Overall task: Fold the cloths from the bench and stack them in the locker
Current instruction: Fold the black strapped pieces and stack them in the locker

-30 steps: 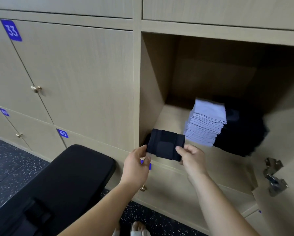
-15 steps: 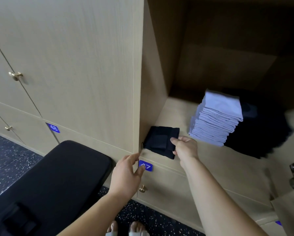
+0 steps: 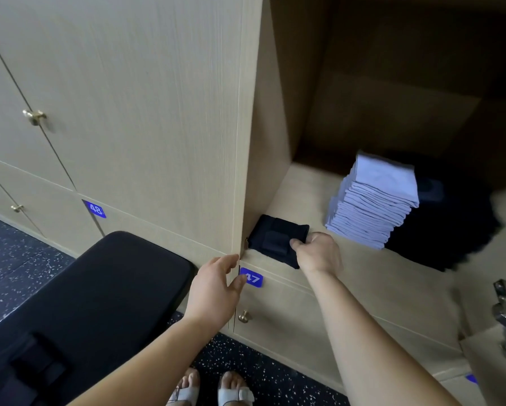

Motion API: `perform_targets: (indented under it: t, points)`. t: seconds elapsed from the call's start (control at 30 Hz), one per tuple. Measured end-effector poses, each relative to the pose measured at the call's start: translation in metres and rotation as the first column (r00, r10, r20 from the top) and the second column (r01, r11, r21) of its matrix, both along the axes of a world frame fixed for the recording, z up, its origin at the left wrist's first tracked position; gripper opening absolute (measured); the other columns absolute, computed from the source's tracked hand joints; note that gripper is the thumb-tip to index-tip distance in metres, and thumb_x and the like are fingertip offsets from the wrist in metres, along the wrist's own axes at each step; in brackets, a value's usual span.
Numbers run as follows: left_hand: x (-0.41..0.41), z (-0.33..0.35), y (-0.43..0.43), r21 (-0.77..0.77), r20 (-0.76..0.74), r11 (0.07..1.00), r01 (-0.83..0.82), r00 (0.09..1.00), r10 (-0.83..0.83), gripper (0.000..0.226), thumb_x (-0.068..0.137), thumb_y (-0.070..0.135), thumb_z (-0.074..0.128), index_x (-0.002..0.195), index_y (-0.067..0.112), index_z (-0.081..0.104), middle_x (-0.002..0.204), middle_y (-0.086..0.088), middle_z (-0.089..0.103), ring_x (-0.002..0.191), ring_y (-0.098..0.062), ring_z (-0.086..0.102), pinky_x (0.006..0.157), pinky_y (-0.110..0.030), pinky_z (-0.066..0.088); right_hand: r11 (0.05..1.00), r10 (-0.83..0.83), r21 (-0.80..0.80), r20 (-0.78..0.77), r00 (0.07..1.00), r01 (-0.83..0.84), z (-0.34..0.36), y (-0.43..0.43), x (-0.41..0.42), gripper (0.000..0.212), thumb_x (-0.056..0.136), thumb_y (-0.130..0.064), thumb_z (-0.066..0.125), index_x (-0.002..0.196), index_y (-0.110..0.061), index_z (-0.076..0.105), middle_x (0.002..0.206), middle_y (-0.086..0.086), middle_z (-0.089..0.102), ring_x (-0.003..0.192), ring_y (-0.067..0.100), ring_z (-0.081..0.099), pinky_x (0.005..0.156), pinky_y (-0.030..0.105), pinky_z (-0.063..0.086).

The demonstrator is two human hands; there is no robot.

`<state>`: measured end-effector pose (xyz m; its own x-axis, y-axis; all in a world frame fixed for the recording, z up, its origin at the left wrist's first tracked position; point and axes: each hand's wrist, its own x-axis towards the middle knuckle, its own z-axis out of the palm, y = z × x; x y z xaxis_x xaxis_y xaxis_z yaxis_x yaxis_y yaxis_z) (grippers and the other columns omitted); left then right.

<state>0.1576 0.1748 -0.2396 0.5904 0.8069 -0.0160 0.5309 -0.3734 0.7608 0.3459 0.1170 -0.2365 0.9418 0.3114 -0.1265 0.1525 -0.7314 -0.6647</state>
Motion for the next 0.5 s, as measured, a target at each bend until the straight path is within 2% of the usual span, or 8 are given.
perform_targets:
  t: [0.07,0.13,0.27,0.37,0.5]
  points:
    - [-0.002,0.002,-0.001,-0.001,-0.01,1.0,0.0,1.0,0.0,0.046,0.095,0.025,0.061,0.14,0.021,0.05,0.129,0.008,0.057,0.119,-0.006,0.051,0.1,-0.02,0.038,0.999,0.005,-0.053,0.055,0.998,-0.003,0.003,-0.003,-0.001,0.023,0.082,-0.041,0.068,0.088,-0.02,0.062,0.101,0.005,0.07,0.096,0.029,0.064,0.069,0.027,0.041]
    - [-0.006,0.004,-0.003,0.0,-0.02,1.0,-0.003,1.0,0.003,0.046,0.095,0.025,0.061,0.139,0.021,0.05,0.13,0.007,0.057,0.12,-0.007,0.052,0.1,-0.02,0.038,0.996,0.011,-0.093,0.104,0.995,-0.002,0.007,-0.007,-0.003,0.033,0.083,-0.04,0.069,0.104,-0.017,0.061,0.108,0.005,0.067,0.102,0.028,0.062,0.07,0.028,0.039]
    - [-0.019,0.016,-0.004,0.011,-0.034,1.0,-0.01,0.999,0.011,0.045,0.095,0.026,0.061,0.138,0.02,0.052,0.132,0.007,0.057,0.121,-0.01,0.053,0.103,-0.024,0.04,0.997,0.062,-0.061,0.123,0.991,-0.055,0.015,-0.018,-0.011,0.028,0.084,-0.03,0.065,0.11,-0.021,0.063,0.112,0.001,0.066,0.104,0.026,0.061,0.077,0.032,0.048]
    - [-0.036,0.032,-0.009,0.033,-0.054,0.999,-0.009,0.998,0.011,0.047,0.094,0.03,0.062,0.139,0.02,0.051,0.133,0.005,0.058,0.123,-0.013,0.053,0.106,-0.033,0.043,0.984,0.153,-0.115,0.132,0.979,-0.138,0.026,-0.033,-0.03,0.029,0.083,-0.028,0.061,0.111,-0.021,0.063,0.111,0.002,0.067,0.111,0.027,0.057,0.081,0.033,0.049]
    - [-0.074,0.058,-0.025,0.081,-0.089,0.997,-0.01,0.996,0.017,0.047,0.093,0.033,0.061,0.137,0.018,0.054,0.133,0.001,0.058,0.124,-0.019,0.052,0.106,-0.04,0.043,0.955,0.282,-0.126,0.092,0.955,-0.269,0.05,-0.05,-0.078,0.046,0.087,-0.031,0.064,0.131,-0.022,0.055,0.13,0.001,0.061,0.121,0.024,0.055,0.089,0.031,0.045]
